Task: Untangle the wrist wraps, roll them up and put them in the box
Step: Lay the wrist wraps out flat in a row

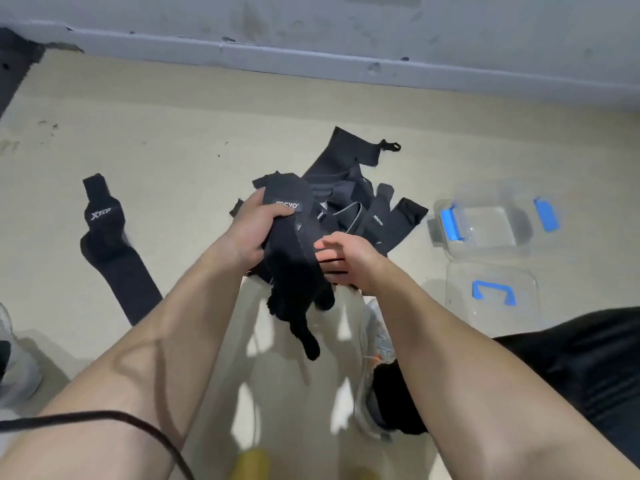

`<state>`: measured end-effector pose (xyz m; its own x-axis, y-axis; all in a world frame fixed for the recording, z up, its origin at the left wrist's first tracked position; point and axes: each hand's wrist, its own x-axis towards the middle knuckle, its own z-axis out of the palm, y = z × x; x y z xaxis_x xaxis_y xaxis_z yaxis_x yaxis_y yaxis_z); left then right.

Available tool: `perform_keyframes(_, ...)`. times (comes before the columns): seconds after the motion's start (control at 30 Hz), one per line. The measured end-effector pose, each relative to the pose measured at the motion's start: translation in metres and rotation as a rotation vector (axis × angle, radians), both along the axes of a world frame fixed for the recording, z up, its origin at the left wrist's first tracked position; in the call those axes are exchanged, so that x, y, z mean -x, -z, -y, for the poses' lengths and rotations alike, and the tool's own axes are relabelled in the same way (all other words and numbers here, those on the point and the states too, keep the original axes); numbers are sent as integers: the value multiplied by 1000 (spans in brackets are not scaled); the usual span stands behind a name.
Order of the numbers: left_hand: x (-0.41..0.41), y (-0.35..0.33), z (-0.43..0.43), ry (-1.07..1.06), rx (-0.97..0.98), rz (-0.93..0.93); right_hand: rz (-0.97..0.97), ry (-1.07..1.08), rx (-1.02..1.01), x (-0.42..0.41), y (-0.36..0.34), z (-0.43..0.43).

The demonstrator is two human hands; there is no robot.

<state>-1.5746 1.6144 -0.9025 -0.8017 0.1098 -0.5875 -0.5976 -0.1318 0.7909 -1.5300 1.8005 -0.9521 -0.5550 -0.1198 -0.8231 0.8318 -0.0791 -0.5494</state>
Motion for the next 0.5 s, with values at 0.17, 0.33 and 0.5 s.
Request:
perform_keyframes(0.17, -9, 36, -40, 15, 101, 72, -6, 70, -541, -4, 69, -77)
perform_keyframes(0.33, 3, 73, -54, 44, 76, 54, -40, 209, -593, 27, 118, -101)
perform_keyframes(0.5, 16, 99, -61, 67, 45, 77, 27, 261, -569, 63, 137, -95)
